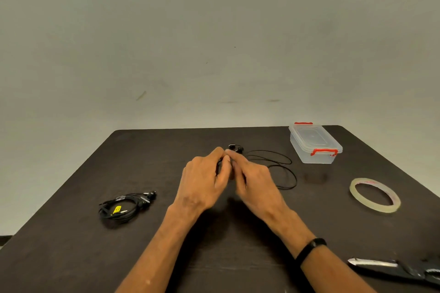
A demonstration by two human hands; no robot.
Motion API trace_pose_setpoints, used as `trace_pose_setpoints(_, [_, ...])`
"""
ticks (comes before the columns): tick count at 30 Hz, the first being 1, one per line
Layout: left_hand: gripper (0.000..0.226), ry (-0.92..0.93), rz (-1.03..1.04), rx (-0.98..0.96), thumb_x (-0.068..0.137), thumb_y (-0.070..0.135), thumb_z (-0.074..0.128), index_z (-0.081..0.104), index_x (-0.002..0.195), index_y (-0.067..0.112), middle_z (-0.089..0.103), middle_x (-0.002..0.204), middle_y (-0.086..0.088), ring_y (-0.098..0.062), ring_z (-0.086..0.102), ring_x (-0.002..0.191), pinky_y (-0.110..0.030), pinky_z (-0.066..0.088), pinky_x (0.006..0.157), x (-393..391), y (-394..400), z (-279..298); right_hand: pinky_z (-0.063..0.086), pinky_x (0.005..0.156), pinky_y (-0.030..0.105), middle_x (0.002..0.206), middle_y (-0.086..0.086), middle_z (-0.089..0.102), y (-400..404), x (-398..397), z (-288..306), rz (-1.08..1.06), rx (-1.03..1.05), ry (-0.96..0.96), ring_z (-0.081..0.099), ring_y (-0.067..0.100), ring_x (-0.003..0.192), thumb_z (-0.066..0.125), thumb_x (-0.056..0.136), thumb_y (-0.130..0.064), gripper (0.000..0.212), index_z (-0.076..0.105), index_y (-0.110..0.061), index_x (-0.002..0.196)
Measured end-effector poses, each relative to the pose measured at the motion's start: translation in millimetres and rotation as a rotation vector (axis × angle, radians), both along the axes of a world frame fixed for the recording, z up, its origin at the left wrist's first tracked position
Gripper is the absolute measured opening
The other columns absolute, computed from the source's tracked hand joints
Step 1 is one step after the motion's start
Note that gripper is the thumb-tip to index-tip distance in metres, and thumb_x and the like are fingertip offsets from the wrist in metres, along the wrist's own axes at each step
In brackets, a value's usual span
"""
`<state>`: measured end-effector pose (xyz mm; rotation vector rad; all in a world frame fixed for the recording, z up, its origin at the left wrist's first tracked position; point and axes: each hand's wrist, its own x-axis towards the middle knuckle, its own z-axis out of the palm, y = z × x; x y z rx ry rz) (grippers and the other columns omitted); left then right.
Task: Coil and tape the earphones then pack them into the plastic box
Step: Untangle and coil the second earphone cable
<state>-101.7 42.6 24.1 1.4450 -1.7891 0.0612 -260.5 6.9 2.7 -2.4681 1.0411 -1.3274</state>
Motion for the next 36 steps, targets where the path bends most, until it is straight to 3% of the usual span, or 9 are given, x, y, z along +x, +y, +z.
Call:
trace_pose_setpoints(3, [0.029,-0.02,-0.003,0.004,0.103,0.048,0.037,0.051,0.087,0.03,0.053,0.056,0.009,-0.016,0.054,0.051,-0.037,0.046,0.054,-2,0,1,0.058,0.068,0.029,0.086,-0.009,0.074,-2,-2,2,-0.014,0.016,-0.1,0.064,0.0,0.064,0.057,0.106,-0.015,0.018,0.068,-0.017,0.121])
trace_pose_setpoints(9, [0.021,-0.104,0.01,0.005,0.106,0.04,0.044,0.052,0.089,0.03,0.05,0.055,0.01,-0.013,0.05,0.05,-0.032,0.037,0.055,-3,2,3,0.061,0.059,0.033,0.083,-0.008,0.074,-4,-12,7,-0.139,0.323,-0.382,0.071,0.012,0.054,0.056,0.108,-0.023,0.012,0.067,-0.02,0.109])
trace_pose_setpoints(16, [0.017,-0.147,0.015,0.006,0.104,0.041,0.045,0.06,0.101,0.033,0.056,0.057,0.011,-0.014,0.056,0.054,-0.034,0.048,0.058,-2,2,4,0.053,0.048,0.027,0.076,0.007,0.076,-17,-18,13,-0.249,0.498,-0.791,0.07,0.021,0.052,0.052,0.109,-0.018,0.016,0.066,-0.011,0.104])
trace_pose_setpoints(20, [0.027,-0.197,0.041,0.044,0.105,0.044,0.04,0.063,0.104,0.032,0.055,0.059,0.011,-0.014,0.056,0.055,-0.036,0.051,0.061,-3,2,3,0.054,0.048,0.028,0.075,0.01,0.074,-20,-21,12,-0.281,0.611,-0.953,0.068,0.019,0.051,0.049,0.11,-0.016,0.019,0.064,-0.004,0.115])
trace_pose_setpoints(23, [0.025,-0.171,0.078,0.018,0.106,0.043,0.041,0.06,0.097,0.029,0.056,0.057,0.007,-0.017,0.055,0.053,-0.035,0.048,0.058,-1,1,3,0.059,0.057,0.029,0.072,0.001,0.076,-14,-21,10,-0.37,0.437,-0.713,0.069,0.013,0.051,0.046,0.11,-0.021,0.031,0.057,-0.014,0.139])
trace_pose_setpoints(25, [0.023,-0.149,0.094,-0.002,0.106,0.042,0.043,0.058,0.095,0.029,0.057,0.057,0.006,-0.018,0.055,0.052,-0.035,0.046,0.057,-1,1,2,0.059,0.063,0.027,0.066,-0.002,0.073,-2,-16,10,-0.26,0.272,-0.495,0.068,0.011,0.053,0.045,0.108,-0.018,0.046,0.043,-0.025,0.154])
trace_pose_setpoints(30, [0.02,-0.125,0.036,0.002,0.106,0.044,0.04,0.052,0.095,0.033,0.059,0.06,0.008,-0.015,0.057,0.053,-0.041,0.053,0.059,0,1,2,0.057,0.062,0.039,0.073,-0.003,0.073,6,3,-1,-0.037,-0.025,-0.007,0.066,0.014,0.057,0.046,0.103,-0.024,0.047,0.052,-0.02,0.15])
trace_pose_setpoints(33, [0.023,-0.138,0.019,0.005,0.106,0.047,0.036,0.05,0.095,0.034,0.059,0.062,0.011,-0.012,0.057,0.054,-0.041,0.055,0.06,1,-1,1,0.061,0.07,0.037,0.092,-0.001,0.079,2,0,-2,-0.019,-0.025,-0.007,0.072,0.01,0.069,0.049,0.107,-0.021,0.034,0.061,-0.015,0.139])
trace_pose_setpoints(36, [0.029,-0.136,0.016,0.006,0.105,0.047,0.036,0.052,0.089,0.028,0.058,0.061,0.008,-0.016,0.055,0.053,-0.04,0.052,0.058,0,0,2,0.058,0.066,0.023,0.087,-0.008,0.078,-1,-4,3,-0.041,0.098,-0.121,0.066,-0.004,0.061,0.051,0.109,-0.017,0.024,0.067,-0.018,0.127])
